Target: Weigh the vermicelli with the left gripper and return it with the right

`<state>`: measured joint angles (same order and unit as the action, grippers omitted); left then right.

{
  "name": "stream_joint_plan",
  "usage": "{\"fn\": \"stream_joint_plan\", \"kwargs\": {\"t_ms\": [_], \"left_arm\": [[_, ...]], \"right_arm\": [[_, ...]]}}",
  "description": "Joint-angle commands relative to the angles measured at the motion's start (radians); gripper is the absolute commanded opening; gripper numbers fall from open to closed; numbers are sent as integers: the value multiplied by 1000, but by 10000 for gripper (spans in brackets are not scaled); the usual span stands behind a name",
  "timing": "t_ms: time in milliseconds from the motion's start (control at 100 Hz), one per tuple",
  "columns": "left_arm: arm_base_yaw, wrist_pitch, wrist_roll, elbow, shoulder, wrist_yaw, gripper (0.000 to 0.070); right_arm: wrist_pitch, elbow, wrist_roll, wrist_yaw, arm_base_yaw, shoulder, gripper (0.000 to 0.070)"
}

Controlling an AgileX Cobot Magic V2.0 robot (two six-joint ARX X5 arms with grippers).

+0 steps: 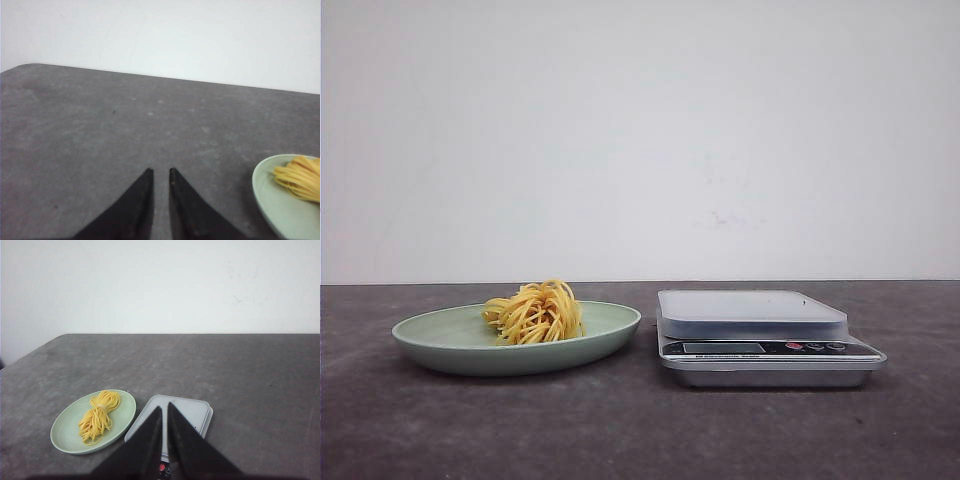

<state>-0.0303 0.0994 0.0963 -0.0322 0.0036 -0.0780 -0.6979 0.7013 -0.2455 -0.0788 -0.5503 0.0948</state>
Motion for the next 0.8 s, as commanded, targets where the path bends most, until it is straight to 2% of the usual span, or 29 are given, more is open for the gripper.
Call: {"fn": "stream_joint_plan", "kwargs": {"t_ms": [0, 320, 790], "left_arm": [[1, -1, -11, 19, 0, 4, 12], [0, 90, -23, 19, 0, 26, 12], [0, 90, -26, 19, 0, 52, 12]], "right_arm": [[11, 9, -16, 0, -5, 0, 7], [11, 9, -16, 0, -5, 0, 7], [11, 9, -16, 0, -5, 0, 7]]}}
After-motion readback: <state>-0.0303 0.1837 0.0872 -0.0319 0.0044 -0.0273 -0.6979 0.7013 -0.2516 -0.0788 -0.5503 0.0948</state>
